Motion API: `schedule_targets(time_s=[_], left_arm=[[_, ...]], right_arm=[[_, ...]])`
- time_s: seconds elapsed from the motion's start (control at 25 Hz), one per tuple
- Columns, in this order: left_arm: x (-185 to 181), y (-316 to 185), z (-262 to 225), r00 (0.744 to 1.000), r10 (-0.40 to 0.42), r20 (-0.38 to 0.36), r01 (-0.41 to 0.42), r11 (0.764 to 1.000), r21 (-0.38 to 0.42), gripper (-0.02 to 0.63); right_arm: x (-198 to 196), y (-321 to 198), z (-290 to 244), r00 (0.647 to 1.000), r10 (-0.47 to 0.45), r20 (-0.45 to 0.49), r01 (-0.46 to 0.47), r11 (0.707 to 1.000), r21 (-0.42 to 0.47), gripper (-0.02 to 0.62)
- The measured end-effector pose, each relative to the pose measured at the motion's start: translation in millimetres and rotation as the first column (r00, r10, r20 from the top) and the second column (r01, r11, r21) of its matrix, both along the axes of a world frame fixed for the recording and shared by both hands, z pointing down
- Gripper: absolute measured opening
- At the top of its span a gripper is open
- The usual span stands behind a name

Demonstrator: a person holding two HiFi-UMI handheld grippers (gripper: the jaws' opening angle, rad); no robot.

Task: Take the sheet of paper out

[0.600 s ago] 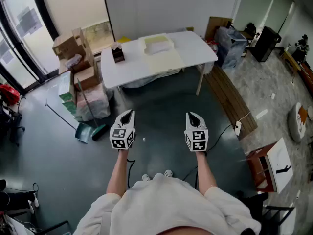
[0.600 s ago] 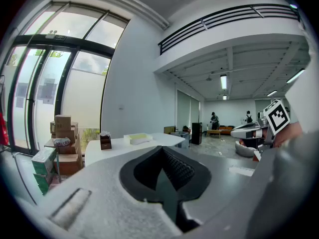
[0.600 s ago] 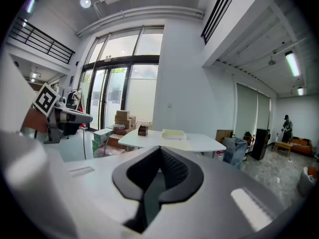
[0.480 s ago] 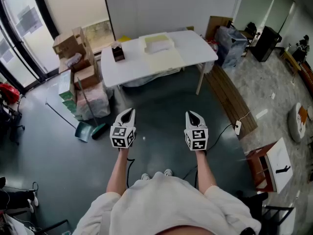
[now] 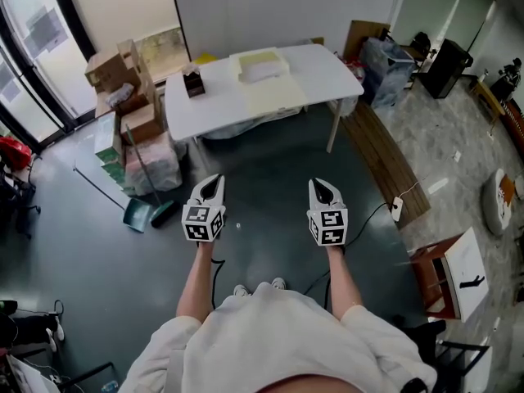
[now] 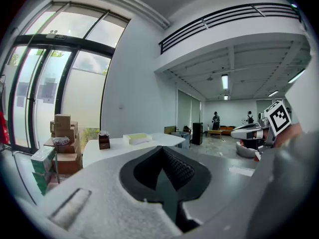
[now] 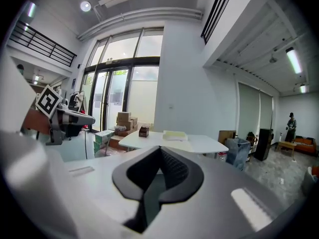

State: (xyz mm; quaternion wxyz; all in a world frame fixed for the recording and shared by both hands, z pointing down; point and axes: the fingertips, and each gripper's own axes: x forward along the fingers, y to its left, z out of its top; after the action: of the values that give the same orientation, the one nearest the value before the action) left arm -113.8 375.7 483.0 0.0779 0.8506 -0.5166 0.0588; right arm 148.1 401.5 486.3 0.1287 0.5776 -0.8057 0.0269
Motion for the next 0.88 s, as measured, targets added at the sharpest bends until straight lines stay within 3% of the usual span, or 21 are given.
schedule_targets(time_s=[0.52, 0.88], left_arm=[[39, -11, 30, 1.0, -0.018, 0.021, 0.019, 0.998, -0.052, 0.0], [37, -56, 45, 1.0, -0.025, 0.017, 0.026, 0.997, -0.073, 0.0]], right_arm=[[26, -22, 28, 0.999, -0.043, 0.001, 0.043, 0.999, -0.026, 0.0], [16, -62, 46, 0.997, -0.071, -0.003, 0.071, 0.996, -0.057, 0.0]])
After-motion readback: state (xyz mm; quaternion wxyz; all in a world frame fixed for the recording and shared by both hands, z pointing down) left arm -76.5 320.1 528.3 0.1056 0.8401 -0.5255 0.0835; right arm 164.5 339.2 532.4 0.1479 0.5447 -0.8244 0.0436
